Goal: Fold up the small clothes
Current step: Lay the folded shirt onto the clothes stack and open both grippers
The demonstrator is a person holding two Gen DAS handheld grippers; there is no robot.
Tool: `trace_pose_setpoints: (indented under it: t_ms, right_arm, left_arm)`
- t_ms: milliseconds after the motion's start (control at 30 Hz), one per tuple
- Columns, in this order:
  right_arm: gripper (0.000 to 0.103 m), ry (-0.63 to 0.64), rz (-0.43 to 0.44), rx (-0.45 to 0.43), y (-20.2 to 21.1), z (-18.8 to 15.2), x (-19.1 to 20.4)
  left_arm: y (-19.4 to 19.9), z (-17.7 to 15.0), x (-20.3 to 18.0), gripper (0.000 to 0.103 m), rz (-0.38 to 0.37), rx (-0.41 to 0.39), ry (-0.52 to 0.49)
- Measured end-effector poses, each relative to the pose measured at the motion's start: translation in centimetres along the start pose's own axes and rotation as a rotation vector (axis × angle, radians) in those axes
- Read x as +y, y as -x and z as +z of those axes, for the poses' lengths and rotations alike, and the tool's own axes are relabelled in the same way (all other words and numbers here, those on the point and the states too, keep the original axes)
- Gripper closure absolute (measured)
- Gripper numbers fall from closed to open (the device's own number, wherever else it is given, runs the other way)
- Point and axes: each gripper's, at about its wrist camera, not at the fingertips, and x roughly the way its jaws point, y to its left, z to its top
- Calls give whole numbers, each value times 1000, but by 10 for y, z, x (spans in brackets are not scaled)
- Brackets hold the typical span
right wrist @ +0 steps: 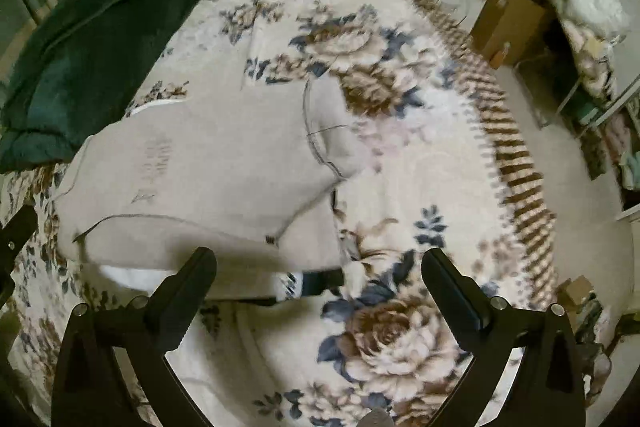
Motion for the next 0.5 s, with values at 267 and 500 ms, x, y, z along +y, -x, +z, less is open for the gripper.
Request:
trace_pose_setpoints:
  t_ms: [267, 500]
  right_arm:
    - [0, 0, -73, -159, 129, -33, -11]
    - [0, 0, -69, -253, 237, -77, -20]
  left_arm:
    - [89, -15, -2, 4, -21, -51, 6]
    - [185, -37, -9, 4, -42, -109, 7]
